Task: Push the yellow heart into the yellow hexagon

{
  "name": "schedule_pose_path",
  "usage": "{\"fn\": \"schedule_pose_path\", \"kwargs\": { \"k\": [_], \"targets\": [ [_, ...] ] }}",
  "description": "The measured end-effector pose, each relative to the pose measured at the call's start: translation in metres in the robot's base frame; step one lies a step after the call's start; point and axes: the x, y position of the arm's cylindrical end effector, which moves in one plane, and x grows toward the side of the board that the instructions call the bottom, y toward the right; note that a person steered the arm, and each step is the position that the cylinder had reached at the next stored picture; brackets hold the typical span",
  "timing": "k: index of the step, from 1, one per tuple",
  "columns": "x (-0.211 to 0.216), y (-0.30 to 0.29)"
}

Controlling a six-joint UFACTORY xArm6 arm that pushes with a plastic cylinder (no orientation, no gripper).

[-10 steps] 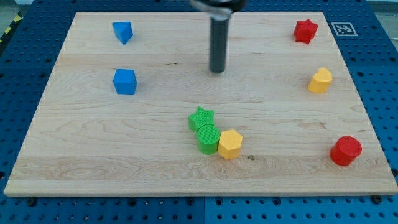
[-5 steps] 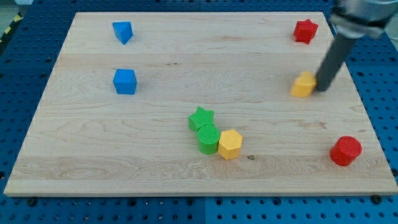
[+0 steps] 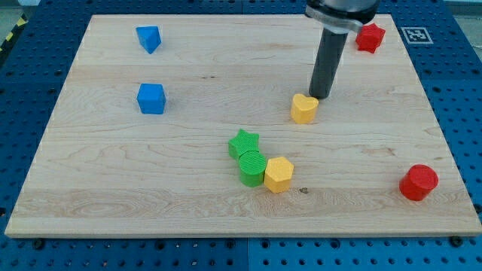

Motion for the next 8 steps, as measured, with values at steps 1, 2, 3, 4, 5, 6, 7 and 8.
{"fn": "schedule_pose_path", "kwargs": {
  "k": [1,2,3,4,5,6,7,8],
  "targets": [
    [0.046,0.000],
    [0.039,-0.002],
    [0.020,0.001],
    [0.016,-0.016],
    [0.030,-0.049],
    [0.051,-0.070],
    [0.049,-0.081],
    [0.026,-0.085]
  ]
}}
